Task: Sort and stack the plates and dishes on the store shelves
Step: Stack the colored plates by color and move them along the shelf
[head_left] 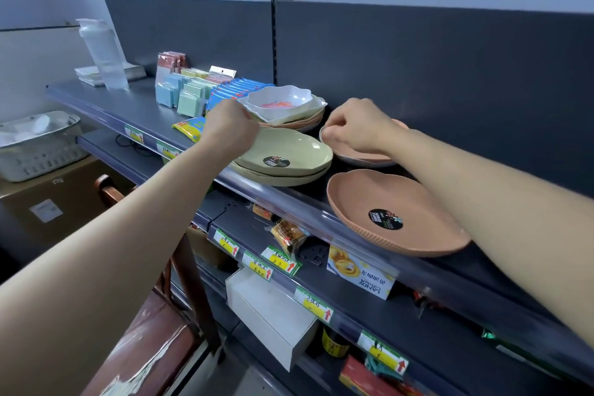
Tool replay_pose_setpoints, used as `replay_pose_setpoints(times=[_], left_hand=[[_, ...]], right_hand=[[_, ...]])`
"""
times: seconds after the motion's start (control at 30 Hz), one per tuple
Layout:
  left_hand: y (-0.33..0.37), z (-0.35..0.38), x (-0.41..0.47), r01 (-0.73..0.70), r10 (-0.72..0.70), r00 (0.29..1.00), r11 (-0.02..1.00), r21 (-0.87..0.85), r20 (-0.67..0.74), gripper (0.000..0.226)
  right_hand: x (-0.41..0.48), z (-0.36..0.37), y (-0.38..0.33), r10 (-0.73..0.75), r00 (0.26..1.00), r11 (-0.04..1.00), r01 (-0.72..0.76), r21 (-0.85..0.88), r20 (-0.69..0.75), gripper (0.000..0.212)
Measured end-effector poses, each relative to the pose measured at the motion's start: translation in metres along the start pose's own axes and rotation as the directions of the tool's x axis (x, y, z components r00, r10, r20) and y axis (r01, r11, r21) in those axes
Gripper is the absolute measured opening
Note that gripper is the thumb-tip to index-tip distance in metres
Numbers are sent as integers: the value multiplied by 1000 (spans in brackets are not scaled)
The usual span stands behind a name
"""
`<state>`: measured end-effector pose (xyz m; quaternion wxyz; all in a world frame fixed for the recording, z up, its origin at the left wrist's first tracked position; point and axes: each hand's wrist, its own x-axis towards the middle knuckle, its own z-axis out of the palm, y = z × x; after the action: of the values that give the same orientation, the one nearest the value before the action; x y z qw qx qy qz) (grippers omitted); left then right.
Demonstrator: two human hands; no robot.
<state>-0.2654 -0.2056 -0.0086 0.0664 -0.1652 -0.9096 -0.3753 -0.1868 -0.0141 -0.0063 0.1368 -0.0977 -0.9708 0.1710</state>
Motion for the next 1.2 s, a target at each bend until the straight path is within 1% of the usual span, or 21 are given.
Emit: replay_pose_setpoints(times=[0.07,0.13,0.2,0.27,0.3,0.37,0.43,0.53,0.6,0.7,0.77,0.93,1.03,1.1,1.2], left_hand=[[13,7,-5,-68,68,997,998,0,41,22],[27,14,-10,-148,147,984,989,-6,100,20],[39,22,-14,-208,209,964,978,-24,164,18],[47,29,-17,-233,235,945,972,-36,230,15],[50,32,-19,-237,237,936,971,-32,259,14],[53,38,-21,-264,252,916,965,-6,310,17],[55,43,-23,-295,267,897,955,27,353,20],[57,48,-24,-327,276,884,942,77,378,22],[58,52,-22,-327,271,883,941,90,383,24],[59,56,-22,-322,262,882,942,97,391,25],[60,58,-22,-326,264,881,940,98,393,24],[65,64,-23,-341,273,876,933,110,398,24],[68,69,-24,-361,281,863,924,124,421,22],[71,74,-25,-385,284,848,911,150,448,25],[76,82,-24,-417,277,834,883,215,477,31]], right_hand=[[5,-5,29,177,981,982,-181,-56,-81,21],[3,-9,53,340,931,925,-356,-129,-130,15],[-4,-11,73,467,871,856,-489,-168,-155,7],[-9,-10,89,559,815,800,-579,-157,-155,8],[-12,-8,94,597,790,777,-612,-148,-137,12],[-14,-6,100,658,749,739,-662,-126,-81,17],[-11,-5,104,706,707,705,-707,-59,-30,19],[-5,-6,107,737,676,673,-732,106,-9,21],[-1,-4,109,754,657,646,-741,182,3,24],[6,2,114,779,617,577,-775,257,110,37],[9,5,117,791,594,535,-787,308,146,43],[8,-3,115,822,561,452,-745,490,94,39],[2,-15,112,819,571,462,-718,521,61,37],[-5,-25,111,820,572,460,-693,555,35,36],[-18,-44,115,805,593,506,-677,534,-10,36]])
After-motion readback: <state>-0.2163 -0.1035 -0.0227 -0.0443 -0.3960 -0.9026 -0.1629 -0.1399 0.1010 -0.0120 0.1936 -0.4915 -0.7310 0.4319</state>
